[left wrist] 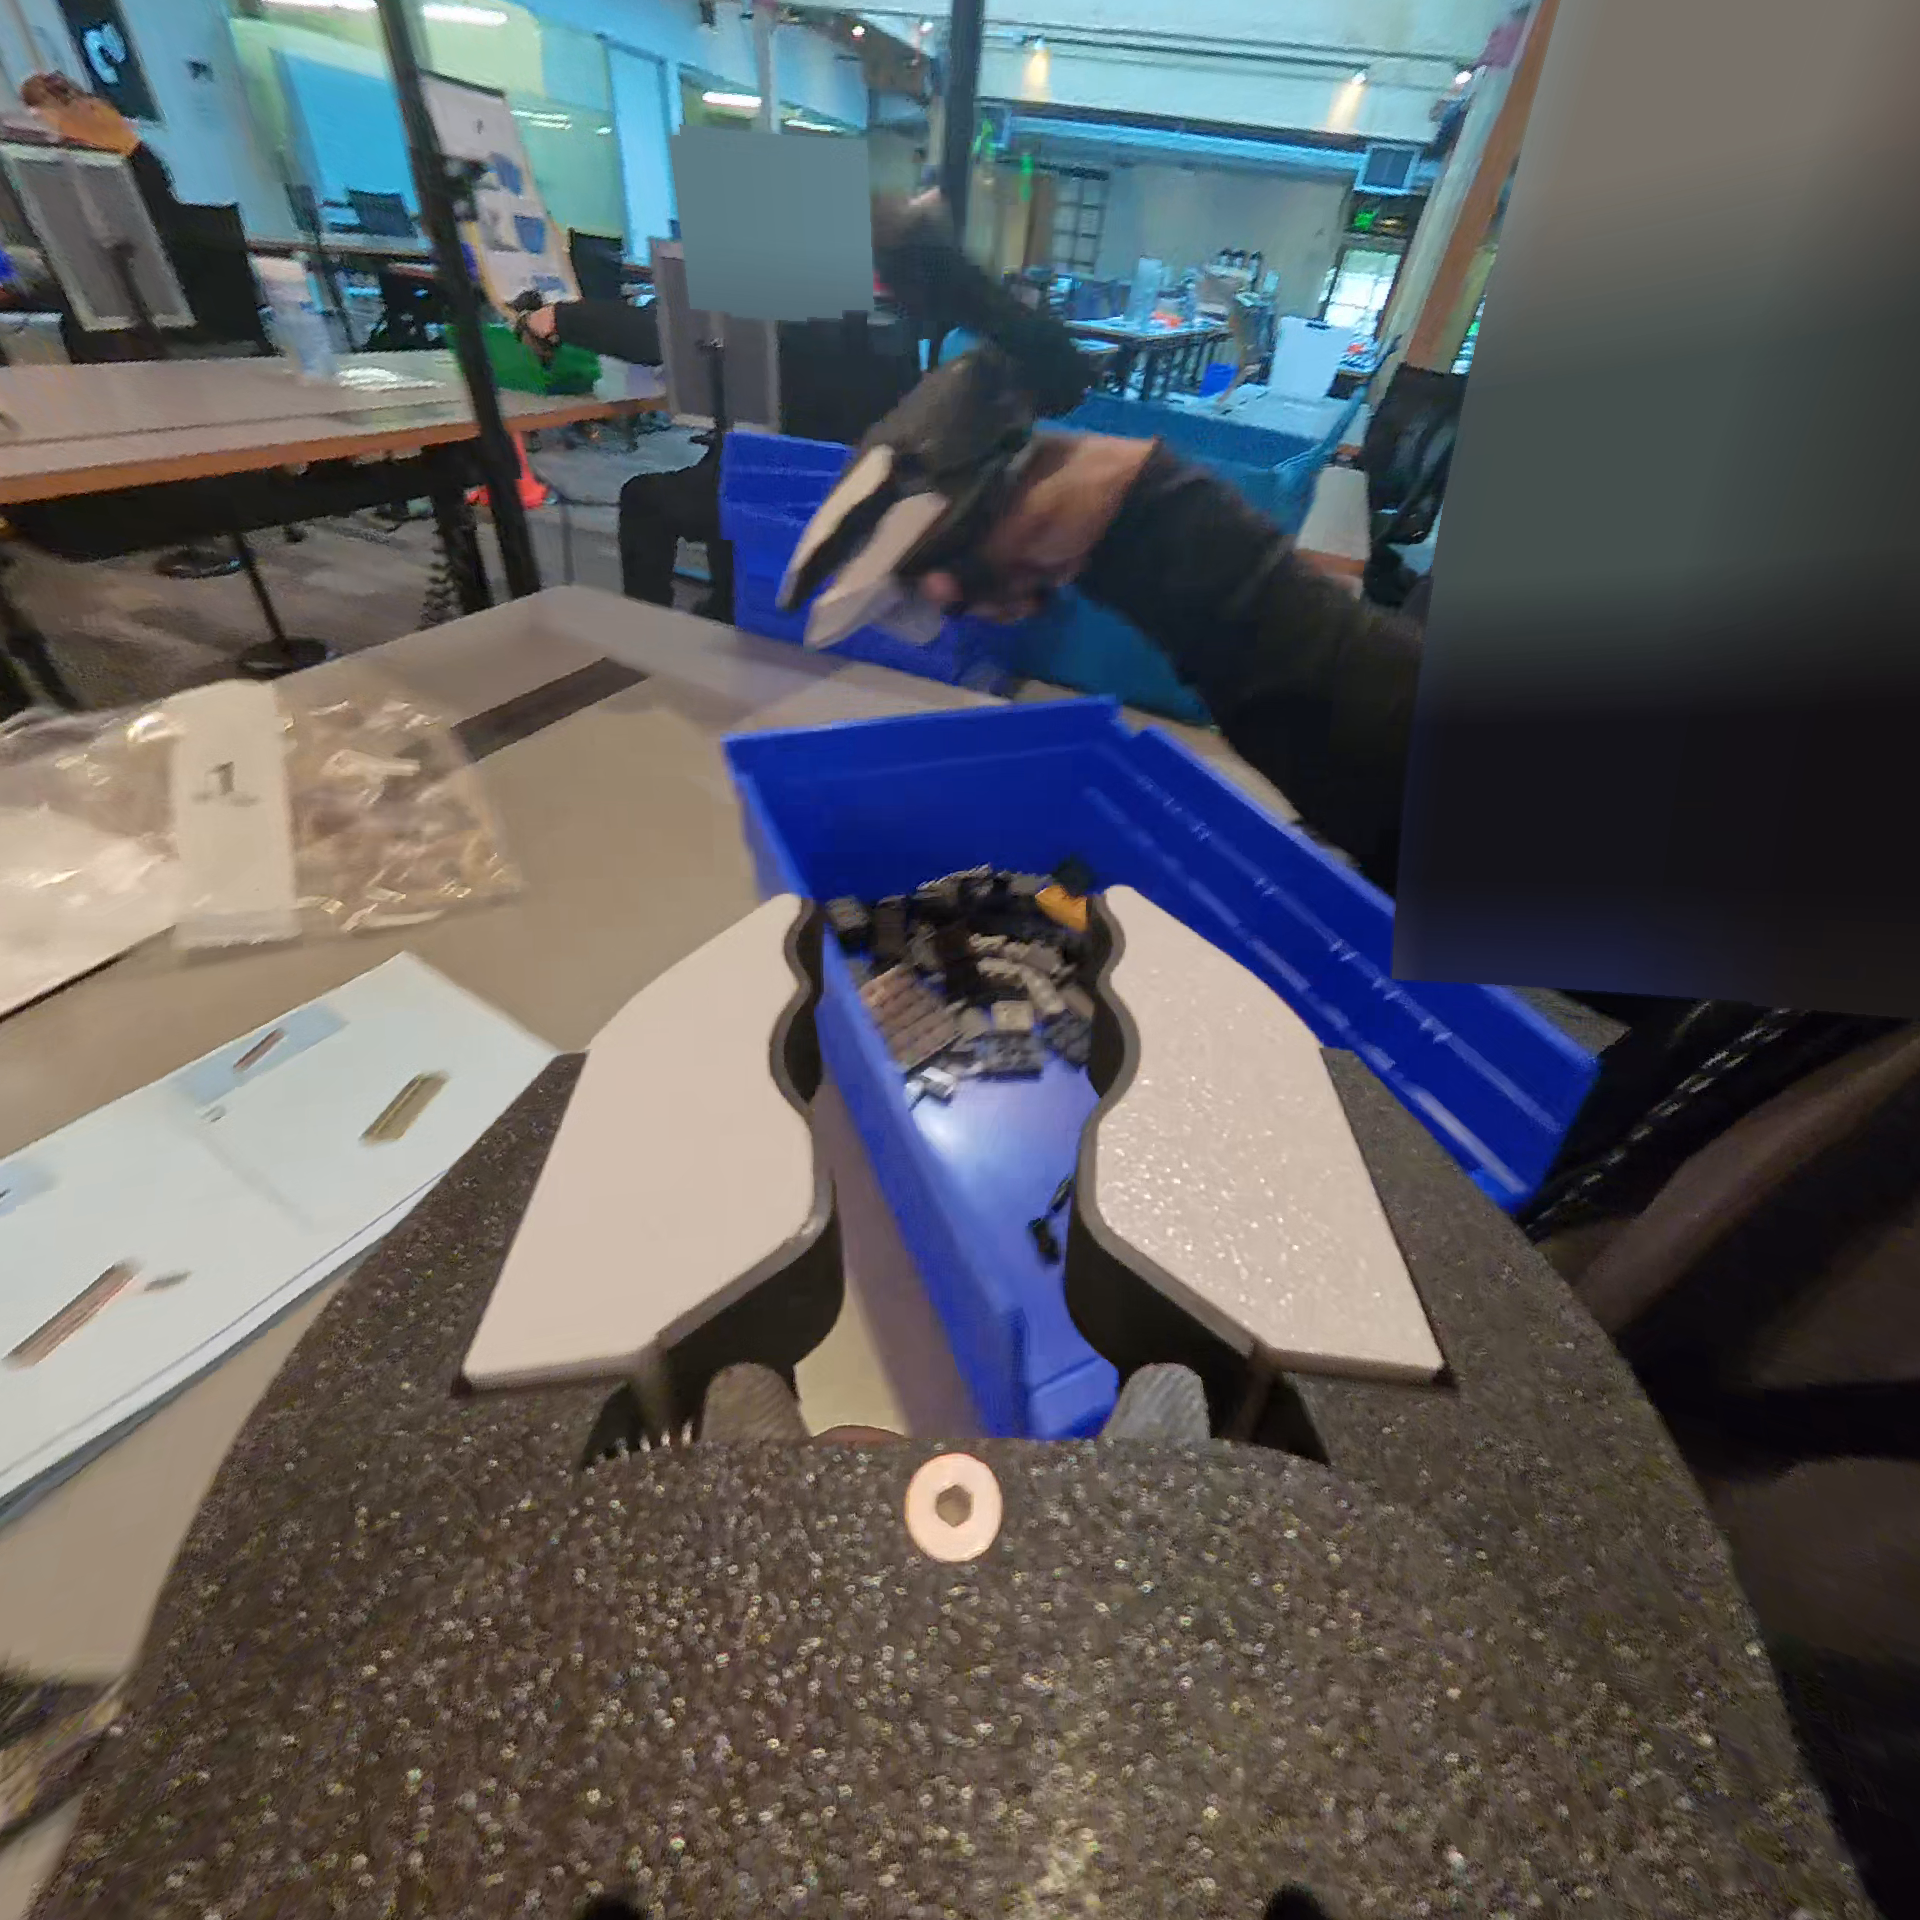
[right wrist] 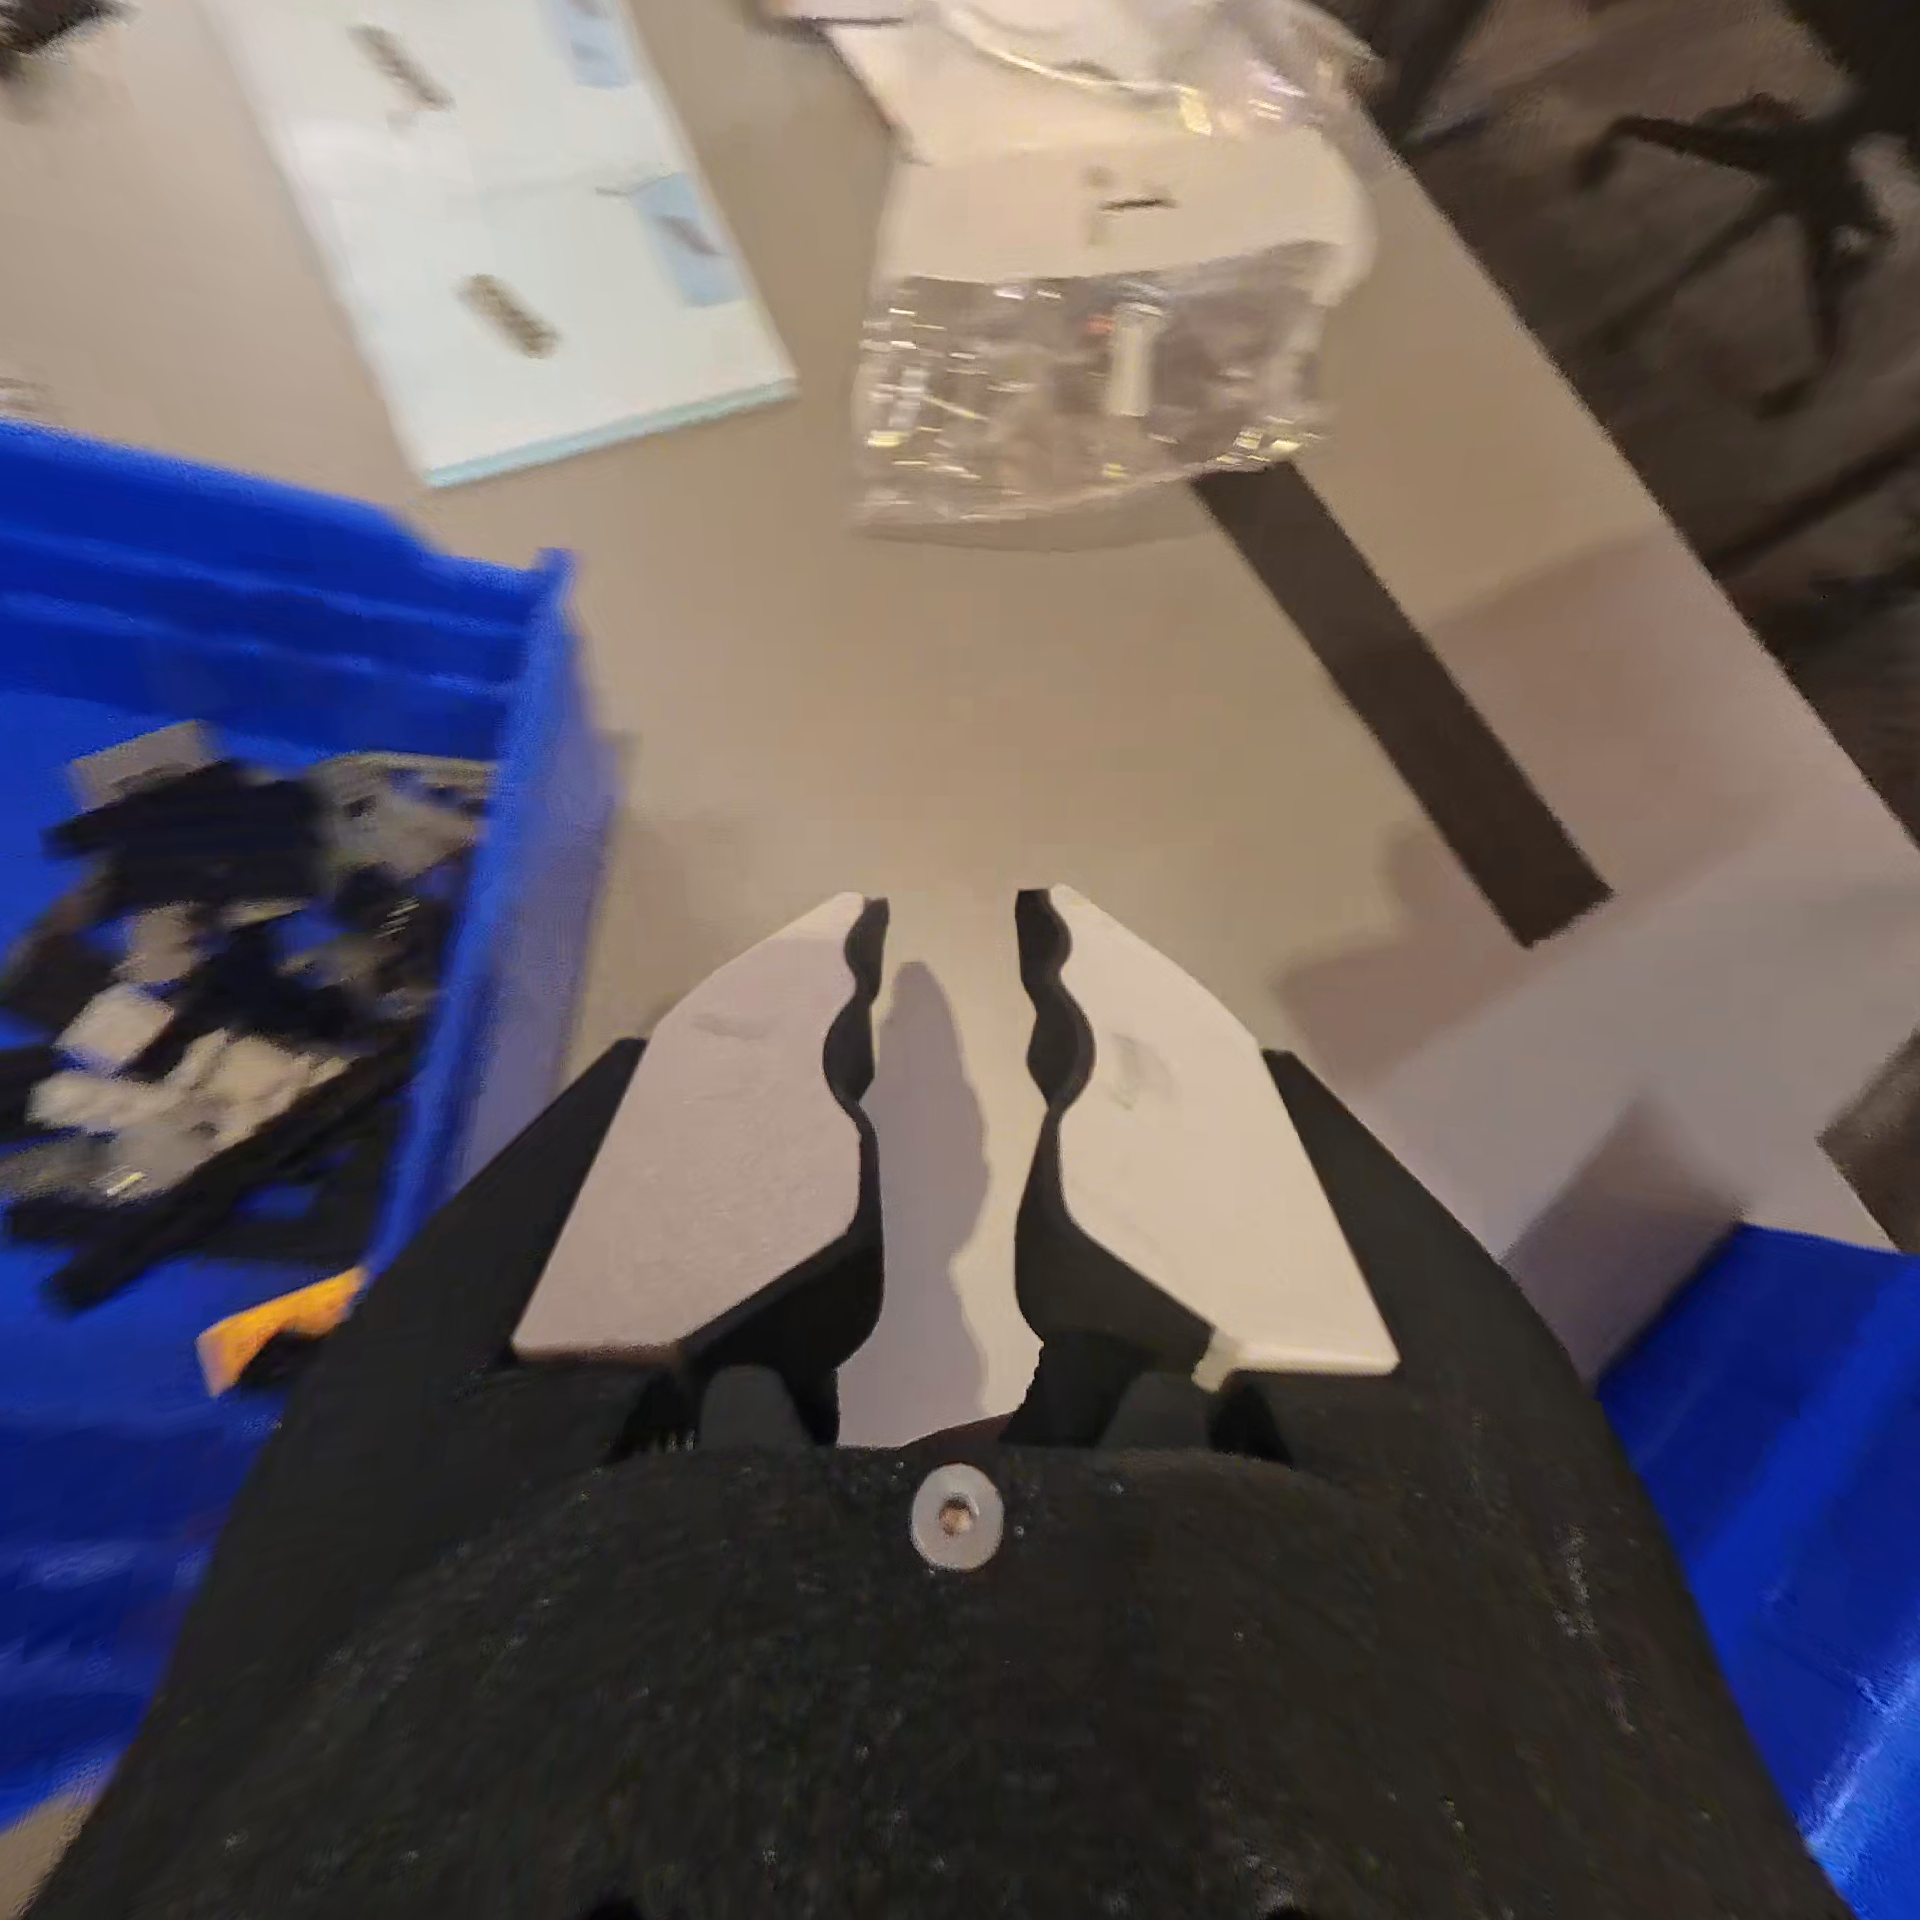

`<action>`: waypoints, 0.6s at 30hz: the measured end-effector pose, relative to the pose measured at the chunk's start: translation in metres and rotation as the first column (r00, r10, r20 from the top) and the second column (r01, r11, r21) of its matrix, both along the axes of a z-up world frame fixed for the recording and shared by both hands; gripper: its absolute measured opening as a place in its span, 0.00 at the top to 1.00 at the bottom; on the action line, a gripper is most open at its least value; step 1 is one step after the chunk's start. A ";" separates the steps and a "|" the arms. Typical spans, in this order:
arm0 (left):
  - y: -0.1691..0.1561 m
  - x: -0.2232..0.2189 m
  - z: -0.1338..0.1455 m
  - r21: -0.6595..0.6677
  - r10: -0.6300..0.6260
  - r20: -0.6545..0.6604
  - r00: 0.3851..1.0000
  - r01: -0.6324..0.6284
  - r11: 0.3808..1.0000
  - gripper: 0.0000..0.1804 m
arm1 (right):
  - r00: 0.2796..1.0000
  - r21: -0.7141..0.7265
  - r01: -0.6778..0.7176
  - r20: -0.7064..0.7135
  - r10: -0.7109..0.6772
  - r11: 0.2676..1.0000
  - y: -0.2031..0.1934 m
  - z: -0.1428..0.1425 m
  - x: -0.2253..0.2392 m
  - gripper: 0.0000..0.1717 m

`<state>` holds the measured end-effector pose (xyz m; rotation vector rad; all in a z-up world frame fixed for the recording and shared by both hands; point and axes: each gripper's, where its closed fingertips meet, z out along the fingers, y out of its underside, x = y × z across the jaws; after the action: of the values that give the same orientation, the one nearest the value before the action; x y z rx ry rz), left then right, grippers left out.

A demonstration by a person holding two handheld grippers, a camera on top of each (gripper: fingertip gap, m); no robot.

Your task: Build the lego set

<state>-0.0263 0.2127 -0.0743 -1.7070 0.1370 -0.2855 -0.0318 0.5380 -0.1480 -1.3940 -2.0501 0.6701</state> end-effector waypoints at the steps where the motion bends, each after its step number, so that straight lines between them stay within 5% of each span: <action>1: 0.006 0.013 0.006 0.006 -0.017 0.000 1.000 0.017 1.000 0.73 | 0.999 0.002 0.039 -0.014 -0.039 0.999 0.011 -0.006 -0.010 0.85; 7: 0.055 0.088 0.013 -0.040 -0.131 0.022 0.991 0.132 0.991 0.75 | 0.989 -0.099 0.075 -0.118 -0.087 0.992 0.031 -0.039 -0.083 0.85; 13: 0.101 0.110 -0.033 -0.221 -0.086 0.037 0.996 0.092 0.971 0.74 | 0.975 -0.231 0.065 -0.194 -0.111 0.971 0.036 -0.064 -0.132 0.86; 18: 0.124 0.106 -0.081 -0.383 -0.061 -0.120 0.991 0.011 0.924 0.72 | 0.959 -0.293 0.070 -0.244 -0.146 0.954 0.042 -0.063 -0.139 0.89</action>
<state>0.0799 0.3367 -0.1550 -2.1149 0.2204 -0.2382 -0.1704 0.5796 -0.2112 -1.4704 -1.7047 1.0719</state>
